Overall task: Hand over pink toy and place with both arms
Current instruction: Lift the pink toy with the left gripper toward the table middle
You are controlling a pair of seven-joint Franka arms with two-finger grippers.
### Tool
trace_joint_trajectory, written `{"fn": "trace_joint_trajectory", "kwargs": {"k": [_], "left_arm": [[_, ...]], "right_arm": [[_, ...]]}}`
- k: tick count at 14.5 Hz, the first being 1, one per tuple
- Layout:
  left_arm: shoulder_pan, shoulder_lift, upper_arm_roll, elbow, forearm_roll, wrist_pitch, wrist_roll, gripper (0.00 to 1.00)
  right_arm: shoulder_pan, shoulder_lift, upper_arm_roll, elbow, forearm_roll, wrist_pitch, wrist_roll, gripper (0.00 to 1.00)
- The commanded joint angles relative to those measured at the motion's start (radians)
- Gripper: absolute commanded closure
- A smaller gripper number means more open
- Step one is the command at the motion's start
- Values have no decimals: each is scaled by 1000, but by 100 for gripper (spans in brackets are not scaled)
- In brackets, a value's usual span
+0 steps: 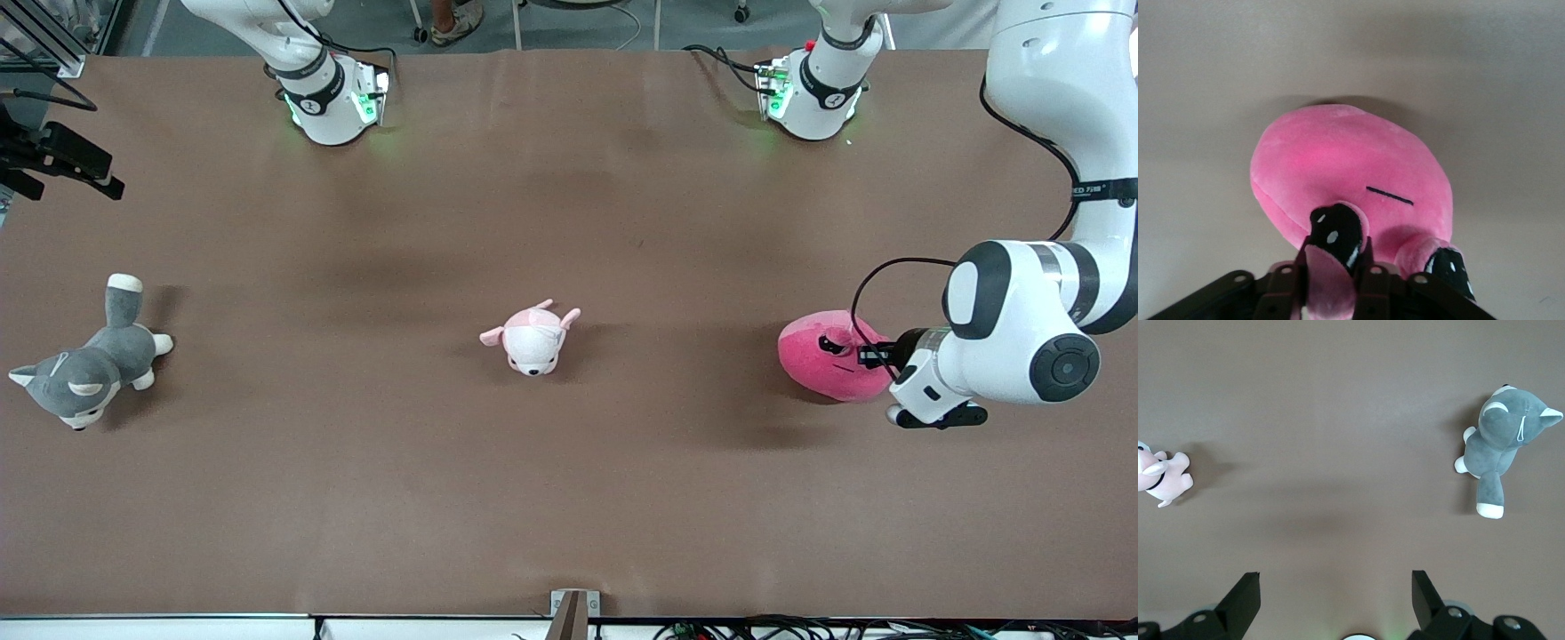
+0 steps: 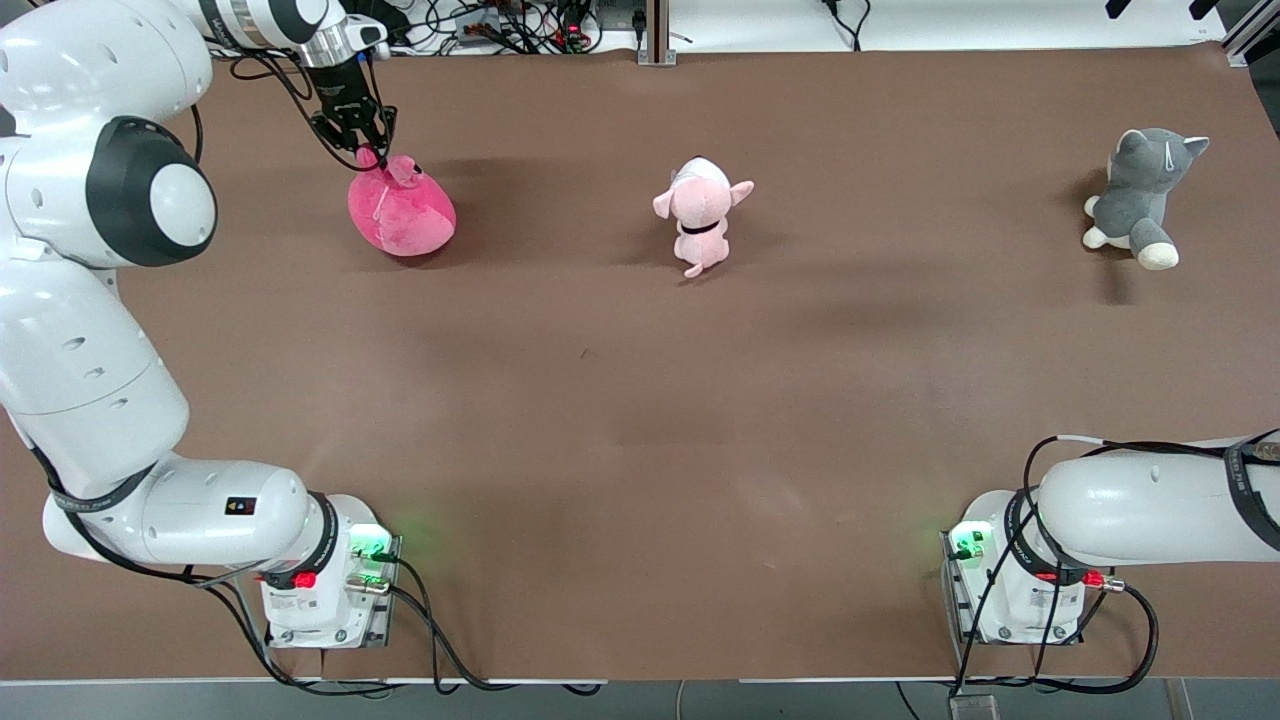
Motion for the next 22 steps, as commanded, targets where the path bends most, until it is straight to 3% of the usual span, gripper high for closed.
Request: {"fn": "trace_joint_trajectory", "kwargs": {"k": [1,5,8,14,16,19,22], "left_arm": [[-9,-42,-1,-5,5,-3,-14,95],[-9,-119,-60,13,-4,-36,-55,99],[-14,-125,-126,102,-65,-114,-186,100],[-42,-116,-370,260,-95,-199,-660,100],[-112,-111,-407,314,-95,-198,-829,100],[-268,-90,-409,367,-96,-170,-1032,100],[-429,-76,-400,371,-98,-64,-1216,100]], "right_arm": [[-18,-15,10,-8,19,0,1,0],[-20,-15,10,-6,10,-2,-4,0],[-21,4,10,18,4,20,-7,0],[-56,163,8,15,-13,70,-11,0],[-76,217,8,20,-26,72,-13,0],[-79,222,10,11,-49,75,45,0],[-23,220,19,11,0,61,406,0]]}}
